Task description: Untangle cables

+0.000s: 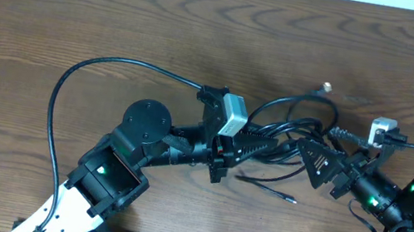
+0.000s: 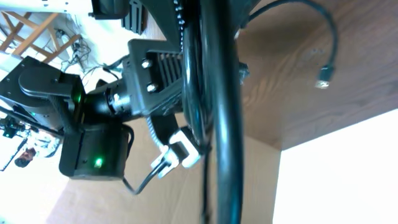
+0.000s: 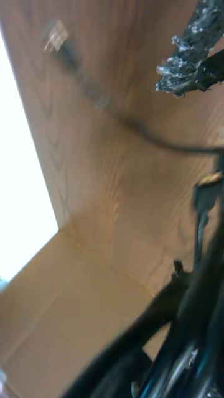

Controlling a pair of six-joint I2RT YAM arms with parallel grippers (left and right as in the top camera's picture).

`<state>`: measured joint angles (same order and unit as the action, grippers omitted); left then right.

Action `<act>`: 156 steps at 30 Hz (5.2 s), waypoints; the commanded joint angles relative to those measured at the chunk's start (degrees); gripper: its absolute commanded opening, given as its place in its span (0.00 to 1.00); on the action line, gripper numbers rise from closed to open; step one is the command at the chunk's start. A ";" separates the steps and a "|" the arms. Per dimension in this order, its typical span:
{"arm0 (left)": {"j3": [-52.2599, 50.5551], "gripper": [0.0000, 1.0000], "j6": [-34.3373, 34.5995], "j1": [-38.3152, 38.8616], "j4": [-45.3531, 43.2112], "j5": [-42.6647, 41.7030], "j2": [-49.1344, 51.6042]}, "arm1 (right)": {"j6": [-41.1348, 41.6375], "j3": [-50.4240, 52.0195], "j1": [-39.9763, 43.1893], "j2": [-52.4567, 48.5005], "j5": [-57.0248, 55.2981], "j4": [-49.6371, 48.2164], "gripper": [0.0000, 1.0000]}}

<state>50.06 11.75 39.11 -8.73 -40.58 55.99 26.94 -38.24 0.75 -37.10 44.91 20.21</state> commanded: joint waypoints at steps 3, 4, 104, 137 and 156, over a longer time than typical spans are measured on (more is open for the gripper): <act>0.74 0.08 -1.16 0.20 -5.16 -4.31 -2.23 | -1.60 -0.37 0.17 0.02 -5.75 1.03 0.99; 0.74 0.08 -1.11 0.20 -6.27 -5.75 -2.27 | -2.34 -0.37 0.17 0.02 -5.75 1.03 0.99; 0.74 0.08 8.31 -15.69 -9.46 -31.71 4.57 | -41.38 -0.37 0.02 0.00 12.41 -27.54 0.97; 0.74 0.07 8.28 -8.07 -11.65 -31.67 4.63 | -41.59 -0.37 0.00 -0.02 7.76 -27.69 0.87; 0.74 0.07 5.88 -6.23 -11.98 -31.93 4.87 | -42.23 -0.37 0.00 -0.02 34.36 -29.59 0.48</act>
<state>49.10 19.22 32.38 -19.75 -72.12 61.14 -15.49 -38.57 0.75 -37.34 73.80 -9.47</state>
